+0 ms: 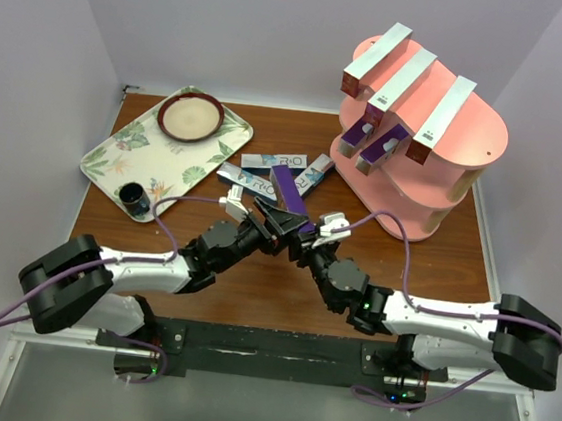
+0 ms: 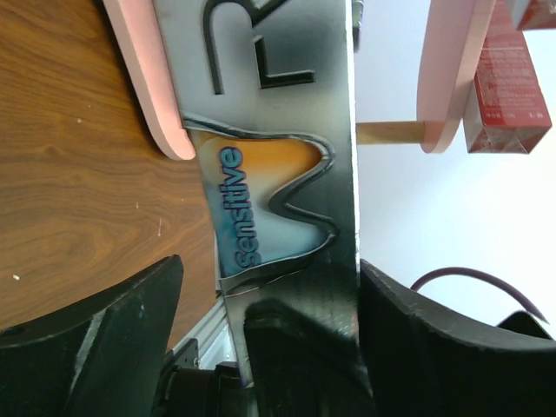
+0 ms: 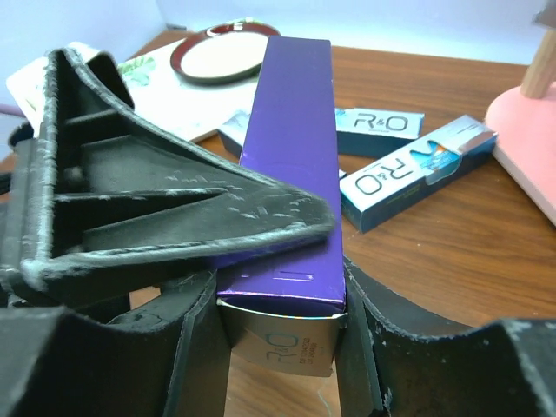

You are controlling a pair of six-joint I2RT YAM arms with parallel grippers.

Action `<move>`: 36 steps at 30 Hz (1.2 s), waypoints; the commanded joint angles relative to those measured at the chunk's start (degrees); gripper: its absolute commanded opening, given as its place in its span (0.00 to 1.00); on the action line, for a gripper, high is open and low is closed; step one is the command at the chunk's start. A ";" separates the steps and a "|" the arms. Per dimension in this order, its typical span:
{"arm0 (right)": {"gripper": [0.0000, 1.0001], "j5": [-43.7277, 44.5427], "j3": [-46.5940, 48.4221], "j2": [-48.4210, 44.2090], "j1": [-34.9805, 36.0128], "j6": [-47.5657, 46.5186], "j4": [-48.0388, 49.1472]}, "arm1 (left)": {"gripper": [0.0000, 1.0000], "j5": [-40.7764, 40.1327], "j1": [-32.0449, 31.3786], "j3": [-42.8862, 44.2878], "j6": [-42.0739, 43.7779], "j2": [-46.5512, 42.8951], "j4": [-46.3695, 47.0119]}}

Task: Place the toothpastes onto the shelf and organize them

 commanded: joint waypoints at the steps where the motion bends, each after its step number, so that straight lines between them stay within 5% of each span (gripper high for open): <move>1: 0.20 3.55 -0.62 -6.96 -0.08 0.76 -0.54 | 0.89 -0.54 -0.25 -0.23 4.18 -2.83 -0.13; 7: 0.15 3.81 -1.50 -17.95 -0.08 4.71 -17.93 | 1.00 -5.36 0.54 -1.55 10.76 -11.16 -9.43; 14: 0.13 6.27 0.52 -31.92 -0.17 10.60 -44.79 | 1.00 -14.85 1.77 3.27 26.58 -23.75 -27.16; 25: 0.11 9.34 20.11 -33.96 -0.08 18.60 -80.93 | 1.00 -30.41 2.65 9.35 43.11 -35.53 -45.91; 31: 0.11 14.53 28.56 -34.39 -0.08 21.24 -92.29 | 1.00 -36.30 2.83 12.68 51.28 -39.22 -52.58; 36: 0.11 19.00 28.65 -37.56 -0.08 17.29 -90.99 | 1.00 -40.26 2.92 14.97 58.14 -40.10 -56.64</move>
